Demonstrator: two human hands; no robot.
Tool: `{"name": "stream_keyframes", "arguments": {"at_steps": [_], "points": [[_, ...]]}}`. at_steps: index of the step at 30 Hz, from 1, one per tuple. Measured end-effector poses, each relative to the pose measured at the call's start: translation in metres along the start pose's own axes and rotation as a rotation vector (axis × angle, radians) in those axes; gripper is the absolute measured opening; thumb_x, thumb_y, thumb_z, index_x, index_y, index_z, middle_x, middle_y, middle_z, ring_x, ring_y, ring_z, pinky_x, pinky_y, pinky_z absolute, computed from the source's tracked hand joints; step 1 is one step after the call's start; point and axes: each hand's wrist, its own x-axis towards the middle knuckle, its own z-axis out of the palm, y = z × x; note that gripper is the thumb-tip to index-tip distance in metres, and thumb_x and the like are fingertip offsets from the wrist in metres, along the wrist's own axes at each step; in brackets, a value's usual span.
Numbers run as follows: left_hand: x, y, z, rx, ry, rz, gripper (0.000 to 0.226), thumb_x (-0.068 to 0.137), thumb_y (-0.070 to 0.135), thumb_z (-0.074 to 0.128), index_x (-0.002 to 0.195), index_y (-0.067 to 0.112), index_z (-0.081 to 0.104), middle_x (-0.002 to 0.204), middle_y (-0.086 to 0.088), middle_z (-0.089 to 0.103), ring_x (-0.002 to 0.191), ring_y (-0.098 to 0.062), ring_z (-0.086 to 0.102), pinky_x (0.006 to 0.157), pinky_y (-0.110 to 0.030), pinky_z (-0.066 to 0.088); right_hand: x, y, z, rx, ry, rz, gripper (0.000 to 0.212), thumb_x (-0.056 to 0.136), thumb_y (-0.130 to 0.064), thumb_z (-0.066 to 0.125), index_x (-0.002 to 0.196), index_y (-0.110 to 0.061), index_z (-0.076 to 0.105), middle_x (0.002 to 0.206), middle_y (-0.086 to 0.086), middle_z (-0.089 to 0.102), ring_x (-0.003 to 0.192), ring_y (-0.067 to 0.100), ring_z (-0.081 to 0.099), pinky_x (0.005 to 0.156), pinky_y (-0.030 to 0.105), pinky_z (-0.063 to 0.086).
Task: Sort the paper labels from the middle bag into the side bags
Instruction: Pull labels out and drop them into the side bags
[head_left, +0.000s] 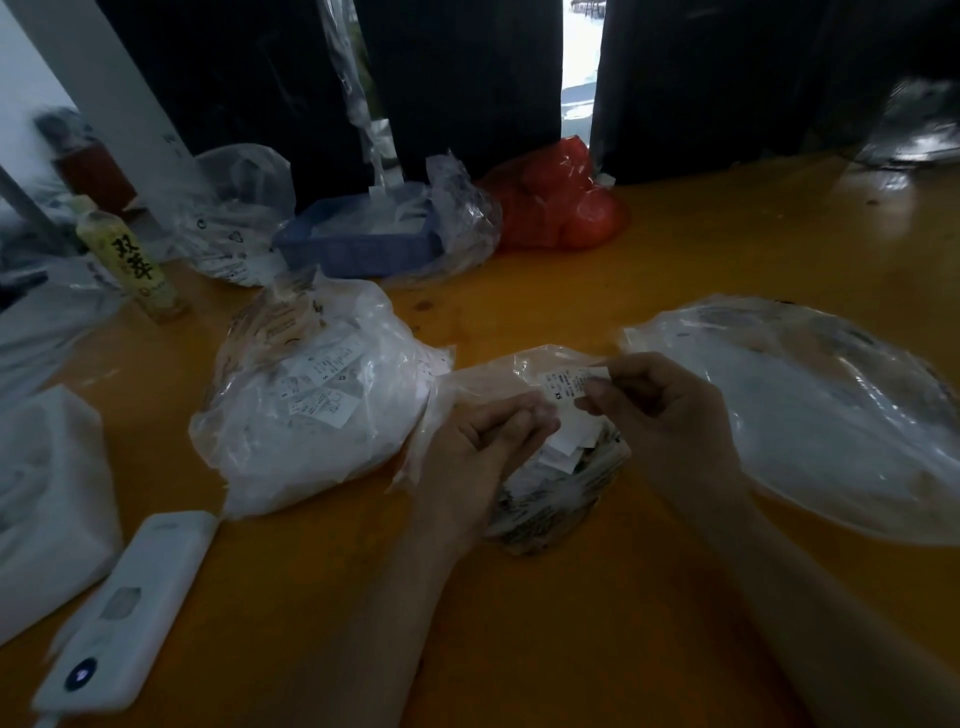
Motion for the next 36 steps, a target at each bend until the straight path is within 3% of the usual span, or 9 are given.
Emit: {"name": "stream_keyframes", "arguments": {"at_steps": [3, 7, 13, 17, 21, 27, 32, 36], "points": [[-0.001, 0.000, 0.001, 0.028, 0.010, 0.008, 0.024, 0.088, 0.021, 0.072, 0.109, 0.019, 0.082, 0.116, -0.015, 0.078, 0.114, -0.028, 0.074, 0.094, -0.025, 0.058, -0.002, -0.002, 0.001, -0.036, -0.026, -0.030, 0.017, 0.090, -0.020, 0.071, 0.101, -0.033, 0.067, 0.090, -0.015, 0.076, 0.083, 0.003, 0.074, 0.073, 0.013, 0.056], [-0.002, 0.000, 0.000, 0.034, 0.011, 0.012, 0.026, 0.087, 0.022, 0.072, 0.112, 0.018, 0.080, 0.116, -0.015, 0.078, 0.114, -0.028, 0.074, 0.095, -0.026, 0.059, -0.004, -0.006, 0.001, -0.109, -0.036, -0.083, 0.016, 0.088, -0.033, 0.067, 0.104, -0.028, 0.068, 0.092, -0.014, 0.075, 0.085, -0.001, 0.073, 0.072, 0.012, 0.055], [-0.001, 0.001, 0.000, 0.070, 0.009, 0.019, 0.023, 0.088, 0.026, 0.074, 0.109, 0.025, 0.083, 0.117, -0.013, 0.078, 0.116, -0.027, 0.073, 0.096, -0.026, 0.058, -0.005, -0.011, 0.001, -0.002, 0.005, -0.112, 0.013, 0.088, -0.033, 0.068, 0.101, -0.032, 0.068, 0.092, -0.016, 0.075, 0.084, 0.004, 0.075, 0.070, 0.014, 0.057], [-0.001, -0.003, -0.002, 0.074, 0.026, 0.025, 0.026, 0.088, 0.027, 0.076, 0.113, 0.021, 0.081, 0.117, -0.014, 0.078, 0.115, -0.029, 0.074, 0.098, -0.029, 0.058, -0.005, -0.009, 0.003, -0.065, -0.024, -0.125, 0.013, 0.089, -0.035, 0.067, 0.102, -0.036, 0.067, 0.095, -0.017, 0.074, 0.086, 0.003, 0.074, 0.073, 0.015, 0.056], [-0.001, -0.002, -0.002, 0.082, 0.019, 0.025, 0.022, 0.088, 0.026, 0.076, 0.108, 0.023, 0.083, 0.117, -0.013, 0.078, 0.114, -0.029, 0.074, 0.095, -0.028, 0.059, -0.004, -0.005, 0.002, -0.199, -0.025, -0.151, 0.018, 0.091, -0.024, 0.071, 0.101, -0.039, 0.065, 0.092, -0.023, 0.072, 0.088, -0.004, 0.070, 0.074, 0.009, 0.052], [-0.004, 0.000, 0.001, 0.204, 0.048, 0.051, 0.016, 0.091, 0.034, 0.070, 0.101, 0.037, 0.083, 0.108, -0.005, 0.080, 0.105, -0.025, 0.077, 0.082, -0.030, 0.063, -0.002, -0.003, -0.001, -0.313, -0.063, -0.125, 0.019, 0.093, -0.019, 0.069, 0.105, -0.034, 0.068, 0.092, -0.033, 0.062, 0.091, -0.016, 0.062, 0.072, 0.002, 0.047], [-0.007, 0.003, 0.006, 0.301, 0.051, 0.068, 0.019, 0.090, 0.040, 0.070, 0.097, 0.055, 0.079, 0.104, 0.003, 0.081, 0.100, -0.020, 0.079, 0.073, -0.029, 0.064, -0.002, -0.002, 0.001, -0.376, -0.129, -0.136, 0.025, 0.093, -0.020, 0.070, 0.118, -0.026, 0.070, 0.101, -0.020, 0.066, 0.094, -0.017, 0.060, 0.074, 0.002, 0.047], [-0.007, 0.002, 0.004, 0.308, 0.057, 0.073, 0.017, 0.090, 0.040, 0.070, 0.098, 0.051, 0.080, 0.104, 0.005, 0.081, 0.095, -0.018, 0.079, 0.068, -0.027, 0.064, -0.002, -0.003, -0.001, -0.357, -0.098, -0.101, 0.021, 0.089, -0.024, 0.075, 0.102, -0.034, 0.062, 0.090, -0.025, 0.063, 0.090, -0.012, 0.062, 0.071, 0.003, 0.048]]}}
